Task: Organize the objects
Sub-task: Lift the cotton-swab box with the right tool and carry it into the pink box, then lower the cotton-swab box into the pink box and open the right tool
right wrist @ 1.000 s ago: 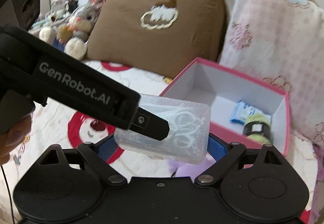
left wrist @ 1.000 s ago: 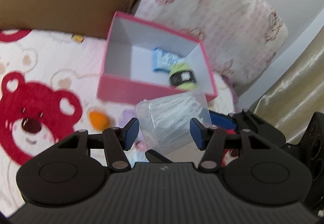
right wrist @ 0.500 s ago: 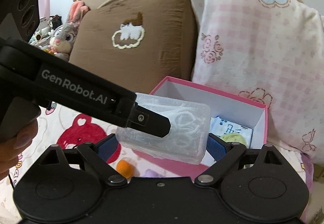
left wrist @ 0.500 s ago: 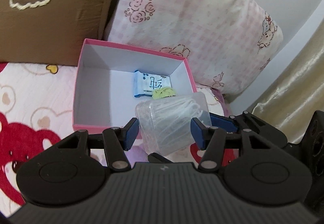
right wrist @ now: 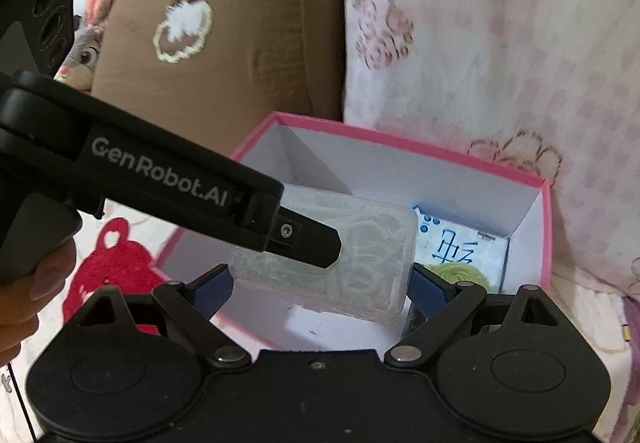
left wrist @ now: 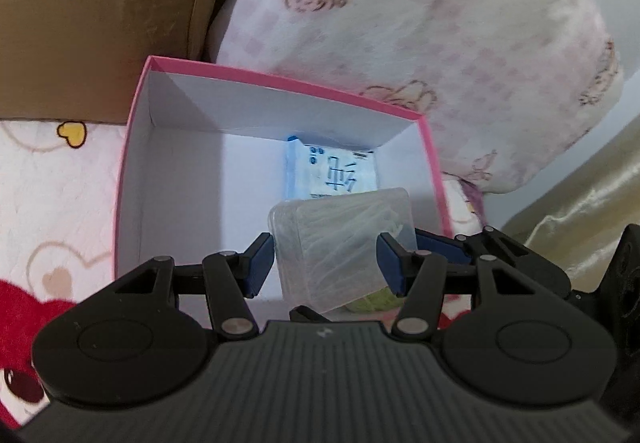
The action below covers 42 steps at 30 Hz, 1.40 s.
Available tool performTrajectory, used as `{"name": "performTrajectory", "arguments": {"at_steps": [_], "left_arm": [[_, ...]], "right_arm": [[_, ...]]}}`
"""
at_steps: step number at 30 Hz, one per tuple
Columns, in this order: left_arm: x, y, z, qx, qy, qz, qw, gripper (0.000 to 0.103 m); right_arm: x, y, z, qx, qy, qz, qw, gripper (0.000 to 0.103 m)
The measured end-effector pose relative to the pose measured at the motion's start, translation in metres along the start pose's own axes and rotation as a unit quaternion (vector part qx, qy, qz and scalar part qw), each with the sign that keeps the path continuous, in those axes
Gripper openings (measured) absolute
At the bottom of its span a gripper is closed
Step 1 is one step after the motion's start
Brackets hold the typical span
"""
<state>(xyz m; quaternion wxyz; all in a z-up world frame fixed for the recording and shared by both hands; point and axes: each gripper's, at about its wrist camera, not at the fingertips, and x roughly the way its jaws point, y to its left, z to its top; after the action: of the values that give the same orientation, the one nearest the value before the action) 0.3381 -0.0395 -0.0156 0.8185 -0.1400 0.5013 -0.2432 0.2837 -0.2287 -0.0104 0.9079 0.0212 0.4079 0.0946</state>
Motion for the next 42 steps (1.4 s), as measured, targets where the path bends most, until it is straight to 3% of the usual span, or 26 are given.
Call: {"name": "performTrajectory", "arguments": {"at_steps": [9,16,20,25,30,33,42], "left_arm": [[0.059,0.033,0.017,-0.036,0.031,0.005,0.9989,0.055],[0.082,0.054,0.017,-0.064,0.04,-0.012,0.9971,0.055],[0.094,0.055,0.015,-0.066,0.046,-0.003,0.9968,0.055],[0.098,0.055,0.016,-0.065,0.045,0.009,0.9968,0.055],[0.101,0.053,0.015,-0.056,0.048,0.022,0.997,0.053],[0.105,0.049,0.011,-0.046,0.049,0.028,0.9973,0.053],[0.121,0.042,0.007,-0.05,0.044,0.027,0.9974,0.048]], "right_arm": [[0.062,-0.024,0.002,0.037,0.044,0.002,0.998,0.095],[0.082,-0.026,-0.002,0.03,0.071,0.004,0.997,0.095],[0.09,-0.03,-0.006,0.037,0.081,0.0,0.996,0.091],[0.092,-0.031,-0.007,0.032,0.097,-0.018,0.995,0.078],[0.089,-0.022,-0.013,0.007,0.095,-0.055,0.994,0.064],[0.083,-0.017,-0.015,-0.007,0.083,-0.075,0.994,0.064],[0.039,-0.013,-0.023,-0.017,0.03,-0.055,0.998,0.066]]}}
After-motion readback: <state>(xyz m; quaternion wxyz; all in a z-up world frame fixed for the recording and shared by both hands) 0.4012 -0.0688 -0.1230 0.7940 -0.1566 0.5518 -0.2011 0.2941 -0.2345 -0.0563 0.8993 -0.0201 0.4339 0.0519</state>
